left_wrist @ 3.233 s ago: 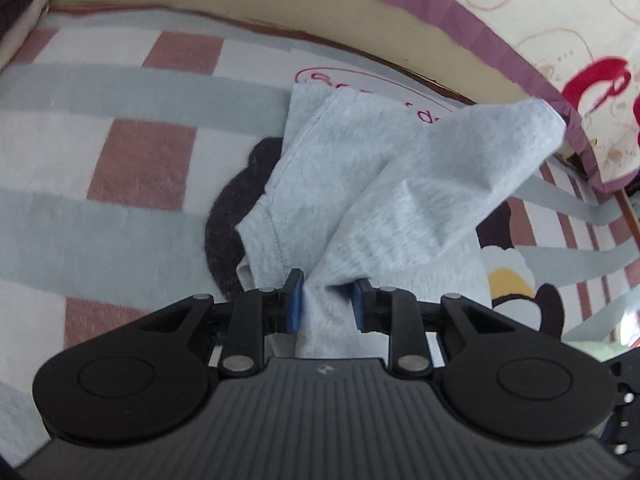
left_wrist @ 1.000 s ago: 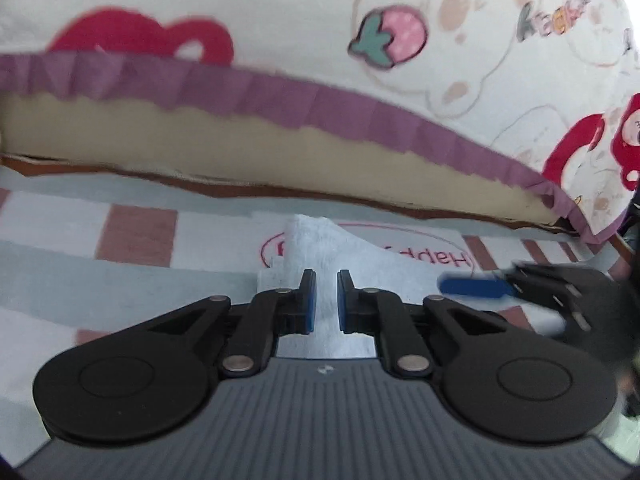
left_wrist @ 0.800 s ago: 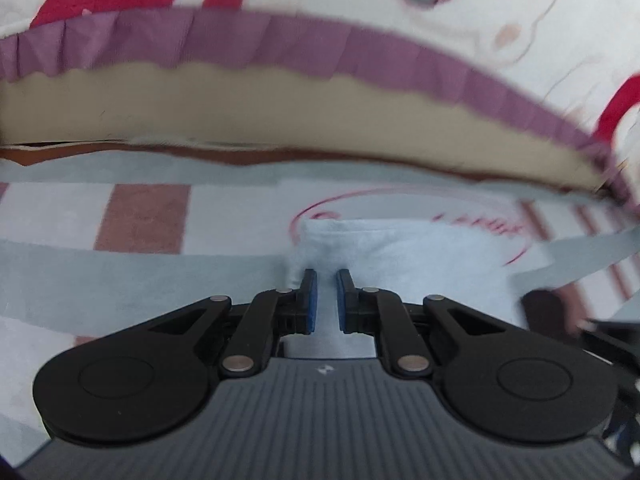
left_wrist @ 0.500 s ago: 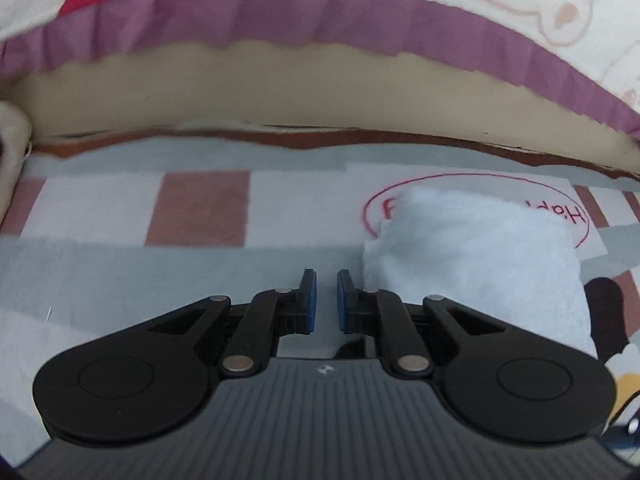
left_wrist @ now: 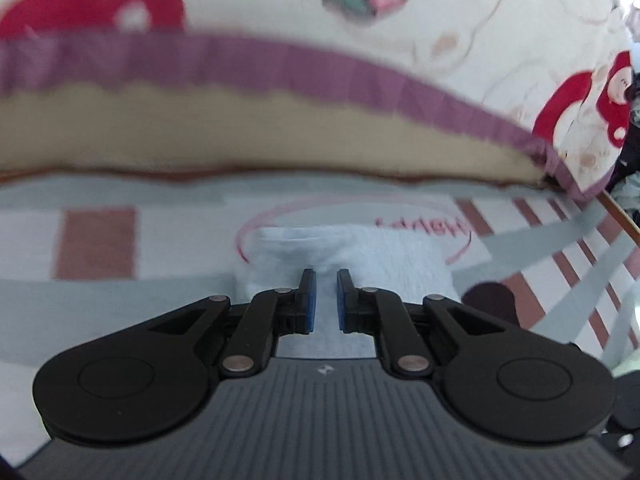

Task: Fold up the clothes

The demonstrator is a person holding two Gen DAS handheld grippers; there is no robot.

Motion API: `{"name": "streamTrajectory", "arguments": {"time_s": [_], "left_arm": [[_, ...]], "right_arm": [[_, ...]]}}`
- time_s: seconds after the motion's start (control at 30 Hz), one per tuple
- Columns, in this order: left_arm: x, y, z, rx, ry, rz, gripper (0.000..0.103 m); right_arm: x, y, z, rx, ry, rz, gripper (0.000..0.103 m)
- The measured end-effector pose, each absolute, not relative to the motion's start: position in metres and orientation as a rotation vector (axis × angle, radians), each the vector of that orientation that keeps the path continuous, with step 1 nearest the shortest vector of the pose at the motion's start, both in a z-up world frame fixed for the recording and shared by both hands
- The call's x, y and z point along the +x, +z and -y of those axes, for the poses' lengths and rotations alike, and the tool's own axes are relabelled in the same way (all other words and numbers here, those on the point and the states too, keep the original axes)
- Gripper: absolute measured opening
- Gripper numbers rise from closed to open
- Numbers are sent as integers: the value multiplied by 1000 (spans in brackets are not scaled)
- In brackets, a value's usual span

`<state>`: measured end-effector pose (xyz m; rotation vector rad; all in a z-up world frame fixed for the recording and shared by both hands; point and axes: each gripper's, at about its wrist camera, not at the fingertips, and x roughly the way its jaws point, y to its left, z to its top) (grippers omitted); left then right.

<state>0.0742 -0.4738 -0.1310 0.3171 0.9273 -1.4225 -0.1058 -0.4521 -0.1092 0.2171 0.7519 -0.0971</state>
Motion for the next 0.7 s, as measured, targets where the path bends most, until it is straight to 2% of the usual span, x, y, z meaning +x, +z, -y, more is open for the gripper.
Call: {"name": "streamTrajectory", "arguments": {"time_s": [0.17, 0.23, 0.33, 0.4, 0.47, 0.57, 0.67, 0.7], "left_arm": [[78, -136, 488, 326, -1336, -942, 10], [77, -137, 485, 335, -1322, -927, 7], [74, -135, 482, 359, -1296, -901, 7], [68, -133, 483, 406, -1282, -857, 7], [60, -133, 483, 473, -1273, -801, 7], [56, -133, 487, 536, -1274, -757, 7], [70, -133, 485, 460, -1280, -824, 7], [75, -133, 483, 432, -1284, -848, 7]], "right_arm": [[-75, -126, 444, 181, -52, -799, 60], [-73, -124, 432, 135, -39, -831, 59], [-75, -122, 429, 215, 83, -871, 59], [-78, -119, 420, 137, 108, -892, 59], [-82, -107, 428, 159, 129, -857, 54], [-90, -88, 468, 215, -50, -731, 59], [-82, -105, 481, -36, -268, -814, 58], [-84, -113, 482, -104, -291, -828, 63]]}}
